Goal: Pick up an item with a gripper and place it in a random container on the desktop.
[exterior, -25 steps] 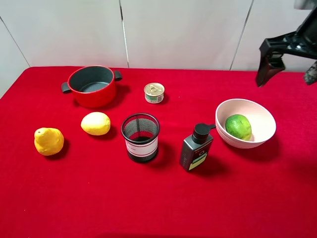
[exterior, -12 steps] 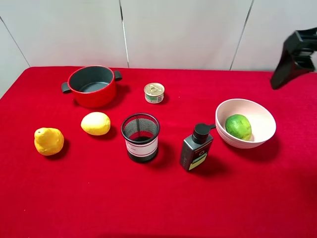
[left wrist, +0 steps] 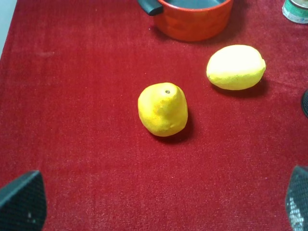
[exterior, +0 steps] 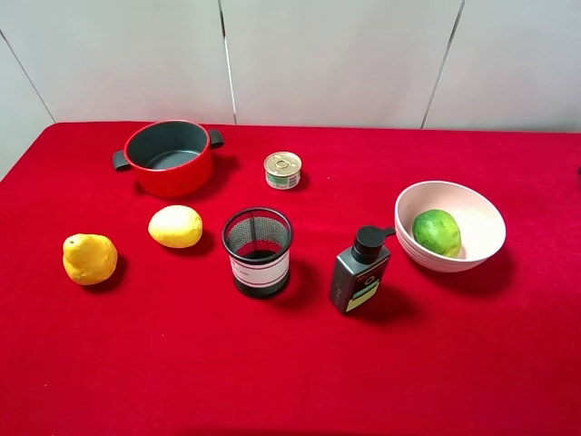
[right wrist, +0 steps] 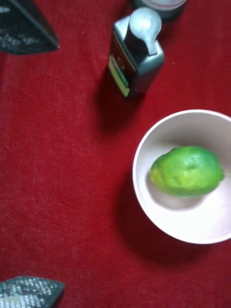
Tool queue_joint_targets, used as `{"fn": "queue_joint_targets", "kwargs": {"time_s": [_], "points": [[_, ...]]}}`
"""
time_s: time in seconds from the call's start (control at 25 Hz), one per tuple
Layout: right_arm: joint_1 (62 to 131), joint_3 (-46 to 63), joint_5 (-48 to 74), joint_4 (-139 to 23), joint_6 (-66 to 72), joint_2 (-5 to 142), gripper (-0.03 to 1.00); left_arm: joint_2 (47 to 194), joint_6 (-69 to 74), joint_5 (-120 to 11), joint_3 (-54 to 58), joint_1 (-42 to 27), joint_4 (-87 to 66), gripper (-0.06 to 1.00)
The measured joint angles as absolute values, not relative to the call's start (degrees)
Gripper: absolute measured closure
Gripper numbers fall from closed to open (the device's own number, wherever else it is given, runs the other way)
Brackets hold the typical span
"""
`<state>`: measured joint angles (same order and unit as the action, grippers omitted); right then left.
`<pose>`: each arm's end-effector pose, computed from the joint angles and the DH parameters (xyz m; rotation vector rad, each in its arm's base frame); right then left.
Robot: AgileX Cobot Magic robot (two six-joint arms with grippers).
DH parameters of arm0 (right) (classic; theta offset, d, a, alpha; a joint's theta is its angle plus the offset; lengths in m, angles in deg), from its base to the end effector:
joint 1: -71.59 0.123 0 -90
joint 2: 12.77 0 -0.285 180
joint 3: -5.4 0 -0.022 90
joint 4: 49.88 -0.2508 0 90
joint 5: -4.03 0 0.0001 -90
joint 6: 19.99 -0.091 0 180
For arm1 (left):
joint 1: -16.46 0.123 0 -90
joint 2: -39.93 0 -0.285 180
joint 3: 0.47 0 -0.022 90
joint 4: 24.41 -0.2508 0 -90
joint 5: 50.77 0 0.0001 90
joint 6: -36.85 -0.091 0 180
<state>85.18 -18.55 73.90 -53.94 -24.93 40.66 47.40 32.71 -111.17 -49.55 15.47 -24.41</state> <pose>0.1145 0.0339 0.3518 -0.1884 2.5740 0.2160 -0.0044 0.0001 0.2753 0.0914 2.0393 0.0344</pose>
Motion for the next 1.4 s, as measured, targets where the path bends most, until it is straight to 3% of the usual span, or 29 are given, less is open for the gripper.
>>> {"fn": "queue_joint_targets", "kwargs": {"time_s": [0.72,1.04,1.4], "points": [[85.18,-31.91,74.09,-52.07,-24.93,0.30,0.28,47.40,32.71,-111.17,-49.55,15.47,-24.41,-0.05],[81.41,-40.75,68.27,-50.49,-24.93,-5.36,0.28,47.40,32.71,-111.17,-49.55,15.47,-24.41,-0.05],[75.03,-43.23,63.27,-50.25,-24.93,-5.42,0.28,47.40,32.71,-111.17,-49.55,15.47,-24.41,-0.05]]}}
